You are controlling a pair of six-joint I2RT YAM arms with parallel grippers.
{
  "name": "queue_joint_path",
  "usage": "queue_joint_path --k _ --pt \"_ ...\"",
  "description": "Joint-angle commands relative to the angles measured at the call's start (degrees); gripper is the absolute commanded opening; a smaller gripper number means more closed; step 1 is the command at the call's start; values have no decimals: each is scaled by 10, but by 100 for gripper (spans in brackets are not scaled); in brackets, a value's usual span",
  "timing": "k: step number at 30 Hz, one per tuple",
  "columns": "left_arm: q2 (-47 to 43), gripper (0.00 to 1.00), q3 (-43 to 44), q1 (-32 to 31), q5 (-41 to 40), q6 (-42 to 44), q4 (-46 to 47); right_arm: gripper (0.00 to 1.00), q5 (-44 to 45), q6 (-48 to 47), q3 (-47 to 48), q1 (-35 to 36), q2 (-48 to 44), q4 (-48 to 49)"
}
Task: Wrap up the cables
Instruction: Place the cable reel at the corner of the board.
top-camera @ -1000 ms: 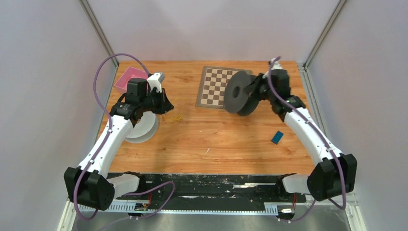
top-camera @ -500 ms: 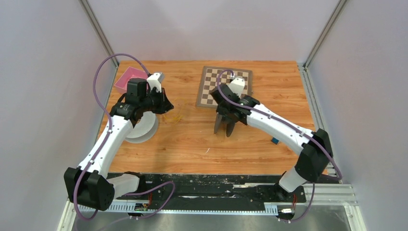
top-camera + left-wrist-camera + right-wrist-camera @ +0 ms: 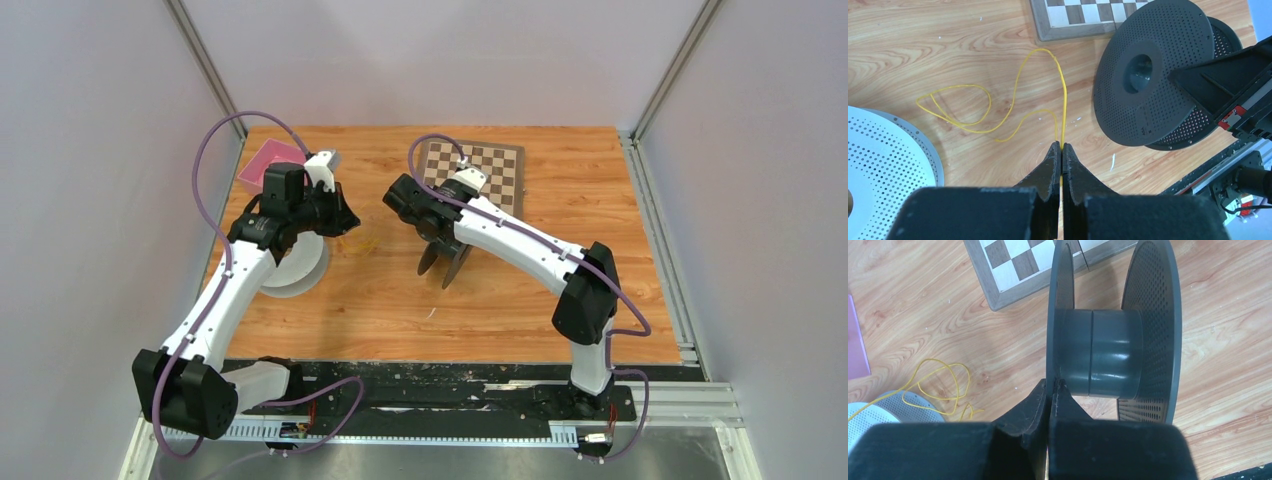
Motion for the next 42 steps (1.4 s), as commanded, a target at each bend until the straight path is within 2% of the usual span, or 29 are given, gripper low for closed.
queue_joint_path --k 1,7,9,11,13,23,42 --pt "-16 0 -2 -1 1 -2 16 0 -30 48 7 -1 24 -56" --pt "-24 0 -7 -1 14 -5 25 0 -30 35 -6 -1 8 -28" --pt "-28 0 -9 -1 19 -4 27 27 -34 31 -10 -1 0 -20" --pt "-32 0 -12 -1 24 -4 31 38 -38 39 -11 -2 -6 -17" --pt "-35 0 -13 -1 25 -4 32 42 -41 41 -15 -2 -11 -9" --pt "-42 0 -12 -1 30 -1 31 43 -49 17 0 -2 -14 20" --pt "-34 0 -10 -1 31 2 28 47 -13 -5 -1 -1 -52 33"
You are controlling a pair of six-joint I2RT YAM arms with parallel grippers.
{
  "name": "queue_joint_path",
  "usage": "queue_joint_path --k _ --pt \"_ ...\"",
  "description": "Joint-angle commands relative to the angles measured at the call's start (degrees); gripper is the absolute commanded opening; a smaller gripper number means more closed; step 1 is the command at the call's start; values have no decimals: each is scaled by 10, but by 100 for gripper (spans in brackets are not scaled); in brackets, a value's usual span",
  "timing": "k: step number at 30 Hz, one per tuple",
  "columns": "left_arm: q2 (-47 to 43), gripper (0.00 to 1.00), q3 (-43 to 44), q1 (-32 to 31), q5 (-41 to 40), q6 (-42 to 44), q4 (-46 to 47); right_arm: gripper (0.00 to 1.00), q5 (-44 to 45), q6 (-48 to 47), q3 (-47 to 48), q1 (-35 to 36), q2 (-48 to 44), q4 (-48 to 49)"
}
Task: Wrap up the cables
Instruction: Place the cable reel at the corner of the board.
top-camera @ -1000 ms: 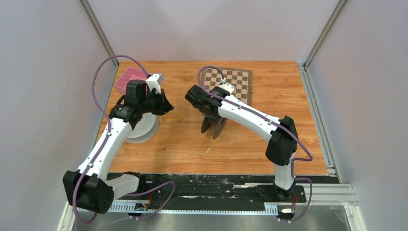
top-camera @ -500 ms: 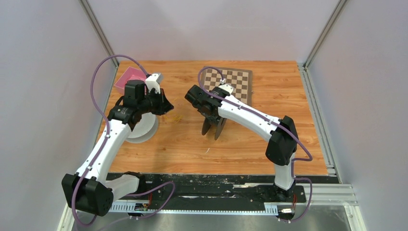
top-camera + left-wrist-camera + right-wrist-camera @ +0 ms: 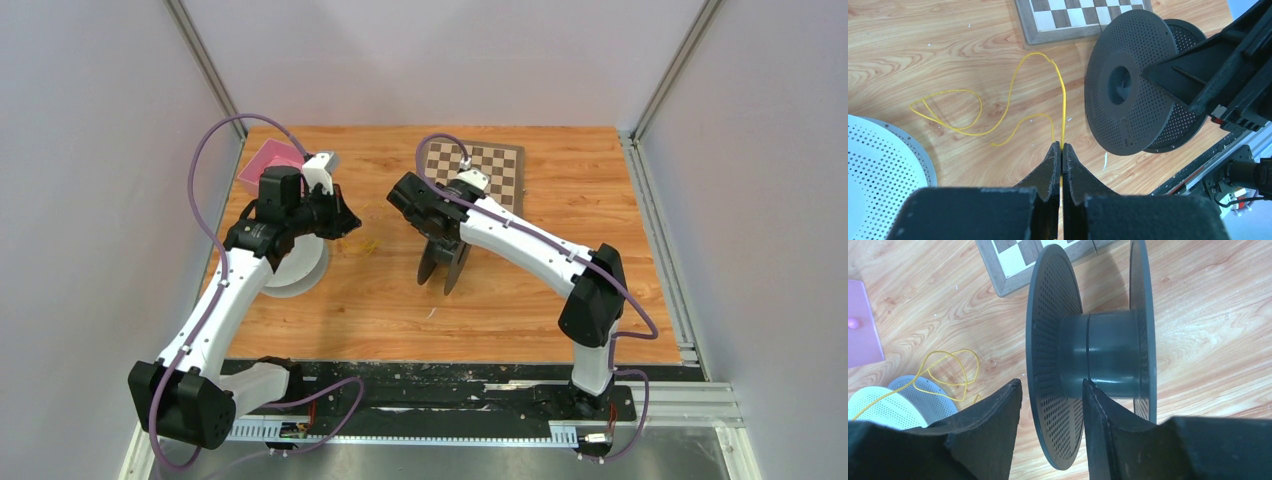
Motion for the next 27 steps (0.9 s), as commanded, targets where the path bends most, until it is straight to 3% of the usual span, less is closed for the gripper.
queue_joint_path --k 1,15,18,25,27 --pt "-8 0 3 -1 8 3 18 47 23 -16 11 -1 -36 19" --pt "-7 0 4 -1 7 2 17 41 30 -32 8 -1 -38 33" --pt "-7 0 3 -1 8 2 17 33 31 -33 7 -1 -36 35" --pt "-5 0 4 -1 9 1 17 27 31 -35 6 -1 -35 38" --pt "-5 0 5 -1 9 1 17 21 31 -35 5 -1 -37 39"
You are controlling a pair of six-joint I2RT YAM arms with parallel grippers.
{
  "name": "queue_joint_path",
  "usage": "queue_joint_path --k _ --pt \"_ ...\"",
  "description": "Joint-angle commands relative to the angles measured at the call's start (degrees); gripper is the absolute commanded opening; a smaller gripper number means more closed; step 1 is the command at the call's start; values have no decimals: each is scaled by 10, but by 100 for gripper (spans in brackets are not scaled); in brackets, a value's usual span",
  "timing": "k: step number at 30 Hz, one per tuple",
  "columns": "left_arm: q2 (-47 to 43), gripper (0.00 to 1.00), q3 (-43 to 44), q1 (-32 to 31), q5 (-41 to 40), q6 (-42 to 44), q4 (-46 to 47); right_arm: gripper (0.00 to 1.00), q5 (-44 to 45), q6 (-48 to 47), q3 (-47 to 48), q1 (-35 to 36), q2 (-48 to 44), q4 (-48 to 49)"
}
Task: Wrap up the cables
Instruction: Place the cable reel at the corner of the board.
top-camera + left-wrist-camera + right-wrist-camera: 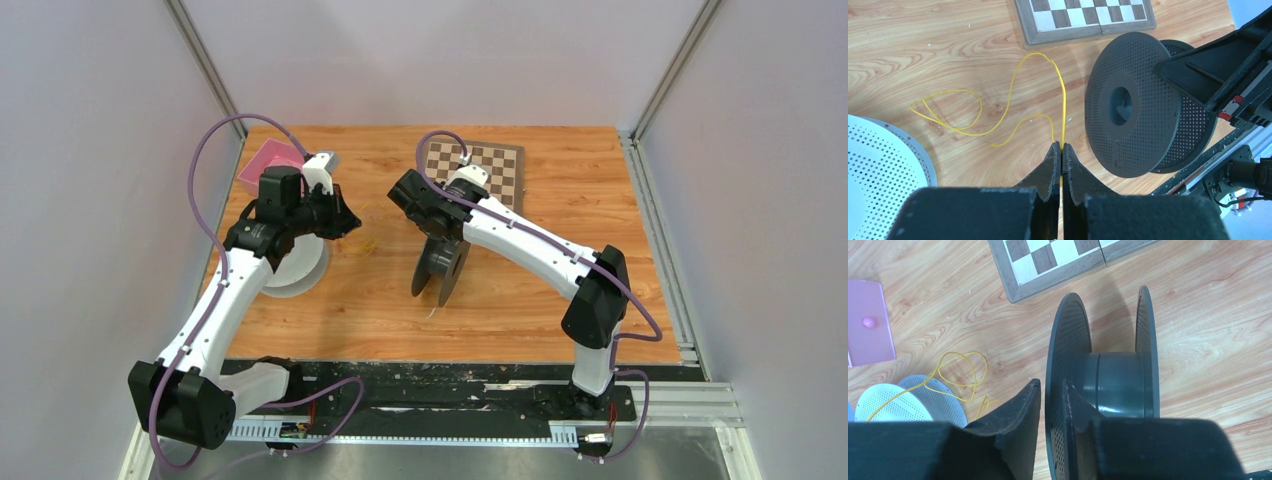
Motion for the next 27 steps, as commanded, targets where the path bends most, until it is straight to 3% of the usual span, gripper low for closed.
queue_joint_path --k 1,11,15,20,22,27 --pt "-5 0 5 -1 9 1 16 18 16 -5 5 -1 -24 17" --pt "-4 0 6 -1 9 0 17 15 13 -4 1 -1 -26 21" --pt "-5 0 4 -1 9 0 17 7 12 -5 -1 -1 -26 23" --pt "-5 0 4 -1 9 0 17 5 9 -3 -6 -1 -29 25" --pt "-4 0 5 -1 9 0 17 8 8 -2 -7 -1 -30 26" --pt "-4 0 5 -1 9 -1 17 27 7 -2 -8 -1 -30 26"
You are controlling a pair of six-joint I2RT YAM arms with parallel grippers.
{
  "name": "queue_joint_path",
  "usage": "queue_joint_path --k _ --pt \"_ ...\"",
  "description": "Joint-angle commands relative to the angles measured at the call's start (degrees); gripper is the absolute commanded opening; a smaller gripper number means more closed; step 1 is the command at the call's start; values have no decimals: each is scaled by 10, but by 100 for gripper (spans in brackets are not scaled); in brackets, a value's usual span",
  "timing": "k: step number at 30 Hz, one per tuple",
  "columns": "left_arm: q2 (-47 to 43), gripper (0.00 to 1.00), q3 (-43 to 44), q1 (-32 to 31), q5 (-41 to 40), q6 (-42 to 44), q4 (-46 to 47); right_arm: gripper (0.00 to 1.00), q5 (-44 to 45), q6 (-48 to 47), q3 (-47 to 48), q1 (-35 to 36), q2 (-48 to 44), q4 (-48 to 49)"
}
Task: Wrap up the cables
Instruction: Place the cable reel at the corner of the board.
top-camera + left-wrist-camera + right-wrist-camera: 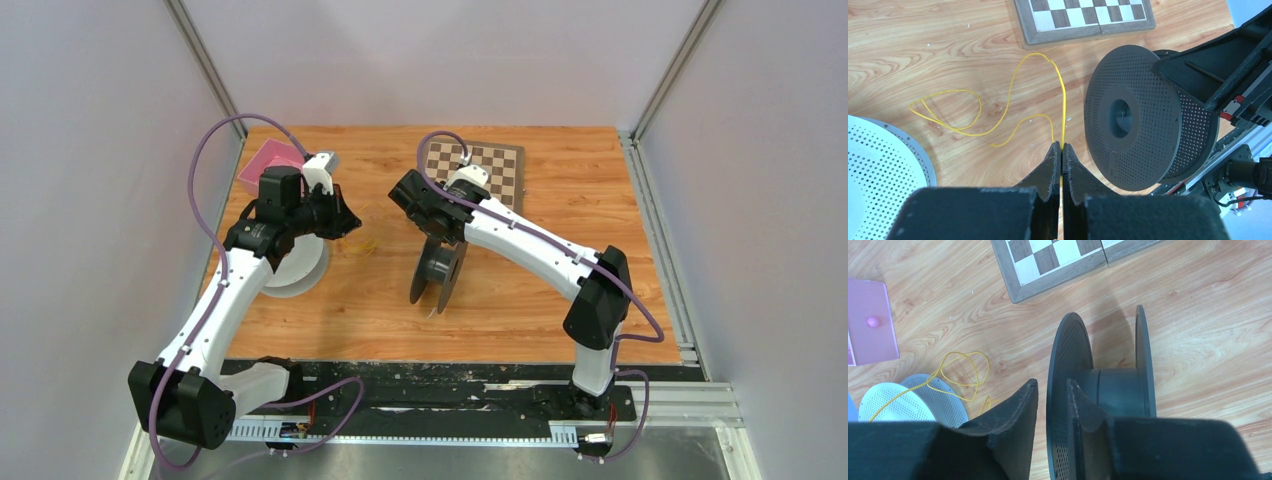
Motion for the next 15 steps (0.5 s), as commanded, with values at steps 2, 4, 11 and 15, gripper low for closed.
queue_joint_path --k 2,4,11,15 --pt "-3 0 5 -1 8 -1 16 31 7 0 0 -1 -24 16" --pt "-3 0 4 -1 8 -1 17 31 7 0 -1 -1 -24 16" --pt "-2 0 4 -1 8 -1 17 32 12 0 -2 -1 -30 17" --pt "0 0 3 -1 7 -1 17 32 18 -2 -6 -1 -35 19"
